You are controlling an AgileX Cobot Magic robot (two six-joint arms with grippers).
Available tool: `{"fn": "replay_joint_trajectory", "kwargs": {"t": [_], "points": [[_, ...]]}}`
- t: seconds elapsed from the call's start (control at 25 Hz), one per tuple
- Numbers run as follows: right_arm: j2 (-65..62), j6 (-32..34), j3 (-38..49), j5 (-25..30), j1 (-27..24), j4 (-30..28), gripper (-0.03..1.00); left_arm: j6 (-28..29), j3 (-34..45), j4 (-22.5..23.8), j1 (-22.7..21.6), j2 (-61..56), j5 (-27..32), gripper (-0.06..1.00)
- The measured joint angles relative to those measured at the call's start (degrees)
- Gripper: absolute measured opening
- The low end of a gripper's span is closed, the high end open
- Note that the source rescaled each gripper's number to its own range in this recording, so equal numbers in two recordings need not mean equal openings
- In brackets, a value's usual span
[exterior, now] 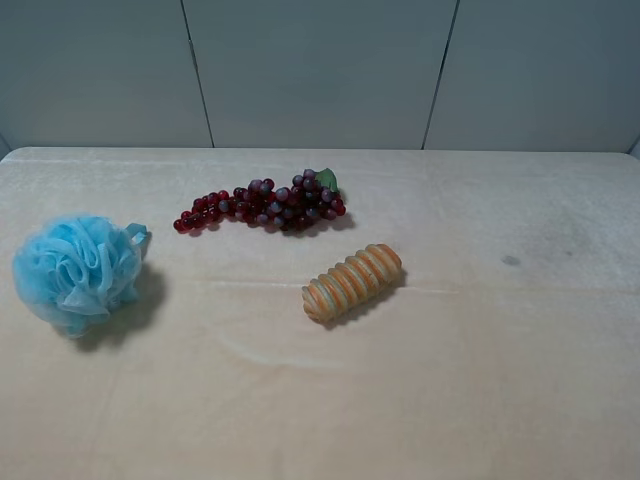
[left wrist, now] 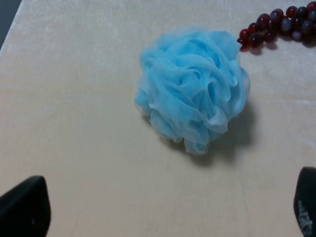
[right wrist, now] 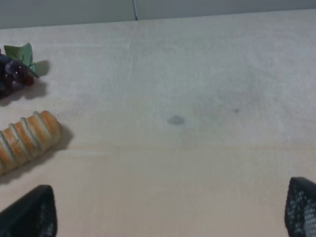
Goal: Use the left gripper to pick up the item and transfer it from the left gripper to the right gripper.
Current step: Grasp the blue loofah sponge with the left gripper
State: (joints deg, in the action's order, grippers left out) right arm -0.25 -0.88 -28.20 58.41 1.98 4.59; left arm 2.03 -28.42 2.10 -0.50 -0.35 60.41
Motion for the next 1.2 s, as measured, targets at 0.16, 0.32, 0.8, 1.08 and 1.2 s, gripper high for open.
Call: {"fn": "replay_joint_trajectory", "kwargs": {"t": [0.16, 0.32, 0.8, 1.08, 1.2], "points": [[0.0, 0.0, 0.0, 0.0, 0.0, 0.0, 1.00, 0.0, 0.0, -0.1, 0.0, 0.0, 0.0, 0.99], [0.0, 0.0, 0.0, 0.0, 0.0, 0.0, 1.00, 0.0, 0.0, -0.1, 0.0, 0.0, 0.0, 0.99], [0.0, 0.0, 0.0, 0.0, 0.0, 0.0, 1.00, 0.0, -11.5, -0.5, 0.2, 18.9, 5.3, 0.99], [0.0, 0.0, 0.0, 0.1, 0.0, 0.0, 1.00, 0.0, -21.9, -0.5, 0.2, 44.1, 3.8, 0.99], [0.0, 0.0, 0.0, 0.1, 0.0, 0.0, 1.00, -0.3, -24.7, -0.5, 0.2, 54.3, 2.7, 0.99]]}}
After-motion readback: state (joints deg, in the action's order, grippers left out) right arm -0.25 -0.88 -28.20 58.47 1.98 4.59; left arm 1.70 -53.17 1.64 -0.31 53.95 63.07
